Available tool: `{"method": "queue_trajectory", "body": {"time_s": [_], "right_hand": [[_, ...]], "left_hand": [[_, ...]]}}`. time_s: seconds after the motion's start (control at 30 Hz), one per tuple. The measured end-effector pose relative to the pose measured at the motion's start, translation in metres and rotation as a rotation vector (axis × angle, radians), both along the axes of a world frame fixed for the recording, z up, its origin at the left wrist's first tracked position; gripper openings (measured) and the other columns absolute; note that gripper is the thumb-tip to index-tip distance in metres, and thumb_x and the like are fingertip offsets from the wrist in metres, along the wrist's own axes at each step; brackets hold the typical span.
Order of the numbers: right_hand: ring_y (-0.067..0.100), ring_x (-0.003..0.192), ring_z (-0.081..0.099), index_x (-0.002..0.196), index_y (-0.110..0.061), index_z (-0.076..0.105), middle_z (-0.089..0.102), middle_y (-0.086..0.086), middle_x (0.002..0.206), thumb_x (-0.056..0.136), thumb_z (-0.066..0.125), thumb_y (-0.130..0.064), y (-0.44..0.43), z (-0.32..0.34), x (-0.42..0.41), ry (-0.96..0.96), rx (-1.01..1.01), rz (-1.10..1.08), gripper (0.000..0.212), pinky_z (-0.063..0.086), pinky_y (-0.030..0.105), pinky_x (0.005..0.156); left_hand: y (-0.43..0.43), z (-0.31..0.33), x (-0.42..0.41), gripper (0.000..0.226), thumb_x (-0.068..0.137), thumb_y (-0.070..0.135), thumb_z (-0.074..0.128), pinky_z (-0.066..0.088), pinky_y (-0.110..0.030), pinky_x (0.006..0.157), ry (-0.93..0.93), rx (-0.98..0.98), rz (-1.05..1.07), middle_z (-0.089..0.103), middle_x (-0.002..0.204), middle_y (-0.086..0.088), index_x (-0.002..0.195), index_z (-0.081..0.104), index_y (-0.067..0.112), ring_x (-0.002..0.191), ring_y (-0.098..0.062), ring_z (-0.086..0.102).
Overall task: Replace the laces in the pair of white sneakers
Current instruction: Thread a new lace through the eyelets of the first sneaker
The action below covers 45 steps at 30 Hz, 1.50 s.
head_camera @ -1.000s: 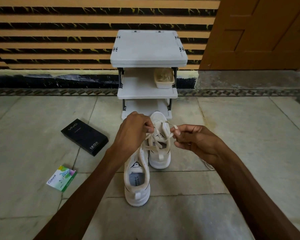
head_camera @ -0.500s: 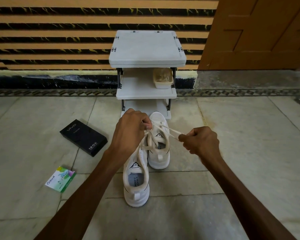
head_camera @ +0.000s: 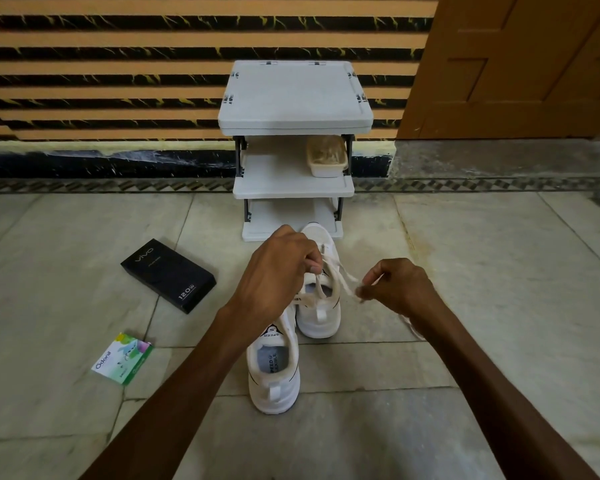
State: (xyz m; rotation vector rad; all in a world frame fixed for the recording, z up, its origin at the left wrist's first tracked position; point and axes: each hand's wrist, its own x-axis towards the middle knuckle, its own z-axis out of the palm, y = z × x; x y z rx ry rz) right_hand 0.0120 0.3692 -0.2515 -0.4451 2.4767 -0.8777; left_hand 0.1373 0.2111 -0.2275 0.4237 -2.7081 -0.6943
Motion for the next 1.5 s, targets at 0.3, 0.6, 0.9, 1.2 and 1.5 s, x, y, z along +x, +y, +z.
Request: {"method": "queue_trajectory", "body": {"time_s": [0.3,0.6,0.9,1.2,1.5], "right_hand": [[-0.002,0.072,0.063,0.094,-0.03,0.073,0.071,-0.015,0.089,0.073,0.084,-0.029,-0.01,0.03,0.01,0.119,-0.105,0.444,0.024,0.049,0.018,0.068],[0.01,0.07,0.073,0.086,-0.011,0.076,0.076,0.0,0.078,0.083,0.072,-0.008,0.006,0.03,0.018,-0.129,0.345,0.777,0.006,0.06,0.028,0.076],[0.007,0.068,0.071,0.121,-0.022,0.062,0.065,-0.006,0.121,0.082,0.076,-0.028,-0.006,0.04,0.007,0.084,0.114,0.665,0.041,0.055,0.024,0.073],[0.018,0.052,0.062,0.087,-0.005,0.071,0.072,0.012,0.072,0.096,0.06,-0.022,-0.02,0.036,0.036,-0.298,-0.426,0.544,0.023,0.048,0.022,0.047],[0.013,0.059,0.067,0.095,-0.012,0.073,0.075,0.011,0.087,0.094,0.062,-0.032,-0.02,0.032,0.04,-0.664,-0.034,0.936,0.022,0.046,0.014,0.048]], "left_hand": [[0.01,0.014,-0.005,0.013,0.088,0.005,0.066,0.042,-0.017,0.082,-0.063,0.028,-0.148,0.067,0.103,-0.008,0.097,0.074,0.009,0.095,-0.016,0.054],[0.002,0.015,0.001,0.007,0.082,0.012,0.073,0.036,-0.006,0.075,0.183,0.038,0.092,0.056,0.1,0.009,0.082,0.074,0.019,0.099,-0.005,0.048],[-0.008,0.022,0.004,0.005,0.082,0.017,0.074,0.04,-0.017,0.08,0.241,0.109,0.102,0.058,0.094,0.012,0.082,0.073,0.022,0.099,-0.005,0.05],[-0.016,0.013,0.009,0.009,0.079,0.023,0.077,0.034,-0.011,0.074,0.235,0.044,0.203,0.057,0.092,0.015,0.077,0.072,0.03,0.098,-0.005,0.048],[-0.027,-0.01,0.024,0.008,0.085,0.015,0.071,0.047,-0.034,0.082,0.159,0.174,0.218,0.062,0.09,0.011,0.079,0.072,0.022,0.098,-0.011,0.053]]}}
